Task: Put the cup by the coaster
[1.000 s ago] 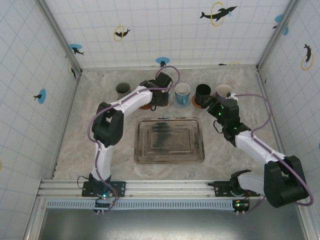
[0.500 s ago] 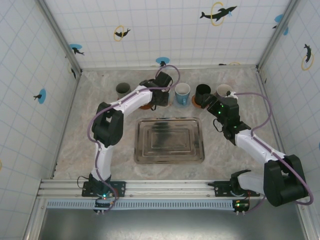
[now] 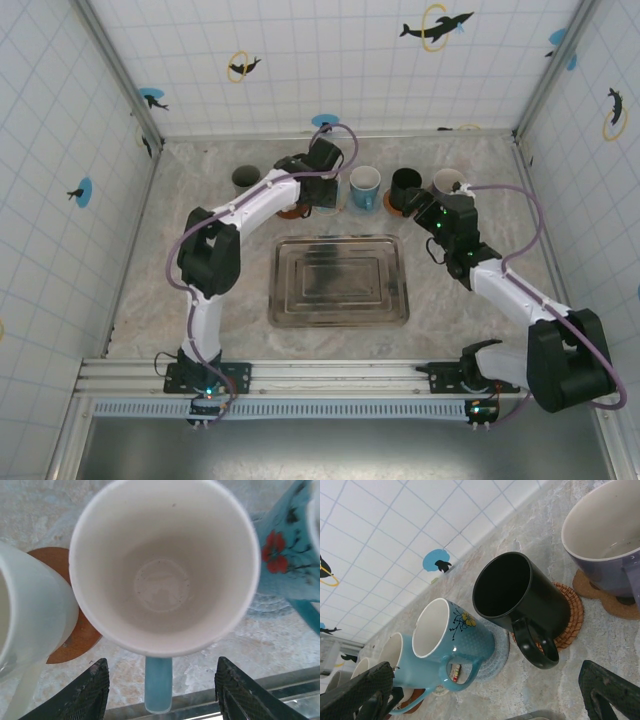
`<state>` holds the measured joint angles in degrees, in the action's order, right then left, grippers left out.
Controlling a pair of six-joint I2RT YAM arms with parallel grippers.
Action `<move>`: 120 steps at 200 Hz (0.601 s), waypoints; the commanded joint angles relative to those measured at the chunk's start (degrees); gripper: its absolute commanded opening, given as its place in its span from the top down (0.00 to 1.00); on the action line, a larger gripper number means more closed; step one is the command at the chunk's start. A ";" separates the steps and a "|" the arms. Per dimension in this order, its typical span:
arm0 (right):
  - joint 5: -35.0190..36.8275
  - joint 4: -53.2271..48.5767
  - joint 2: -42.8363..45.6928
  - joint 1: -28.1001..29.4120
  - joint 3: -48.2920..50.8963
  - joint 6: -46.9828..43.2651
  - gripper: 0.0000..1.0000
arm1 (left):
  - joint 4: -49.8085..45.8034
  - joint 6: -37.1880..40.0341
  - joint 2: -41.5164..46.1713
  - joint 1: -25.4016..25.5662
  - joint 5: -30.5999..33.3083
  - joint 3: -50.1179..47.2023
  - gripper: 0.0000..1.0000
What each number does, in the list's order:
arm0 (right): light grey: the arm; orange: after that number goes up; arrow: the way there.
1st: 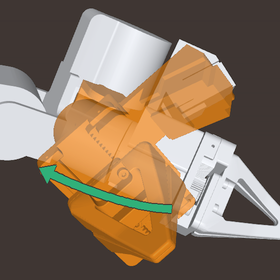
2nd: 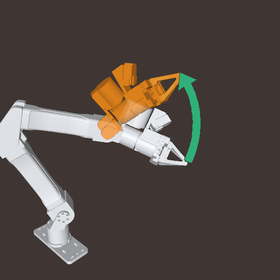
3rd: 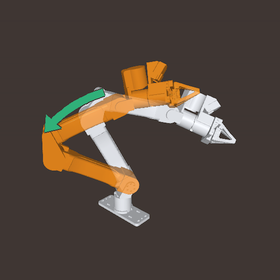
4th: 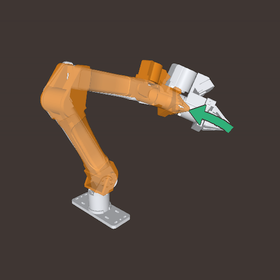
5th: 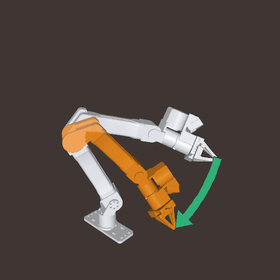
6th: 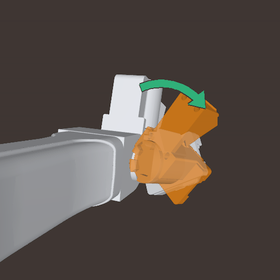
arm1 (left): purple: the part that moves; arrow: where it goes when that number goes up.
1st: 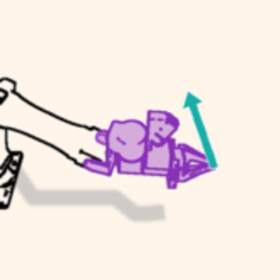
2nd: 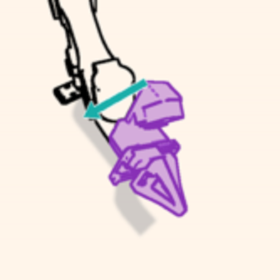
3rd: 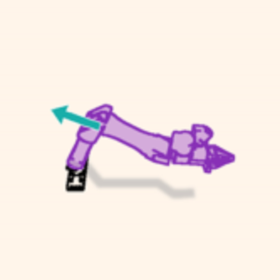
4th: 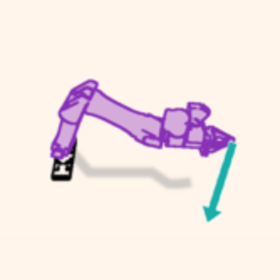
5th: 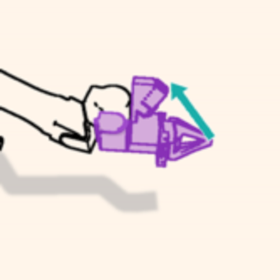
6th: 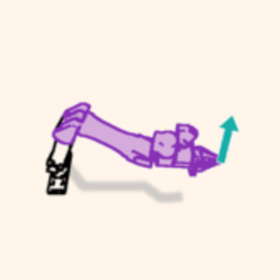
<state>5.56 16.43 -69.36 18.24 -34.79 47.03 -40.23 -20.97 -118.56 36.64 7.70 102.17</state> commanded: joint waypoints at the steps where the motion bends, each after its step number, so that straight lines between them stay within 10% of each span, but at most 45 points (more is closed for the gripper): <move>1: -0.78 0.41 -0.77 -0.32 -2.66 -0.27 0.02 | -0.86 -0.12 4.11 1.01 -0.72 0.22 0.42; 120: -1.36 -2.60 2.92 -0.30 -2.99 -0.57 0.02 | 7.65 -0.32 26.44 4.52 5.29 -14.02 0.36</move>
<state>4.23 15.92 -69.04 18.24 -35.05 47.03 -37.87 -21.02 -99.24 40.53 10.33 93.43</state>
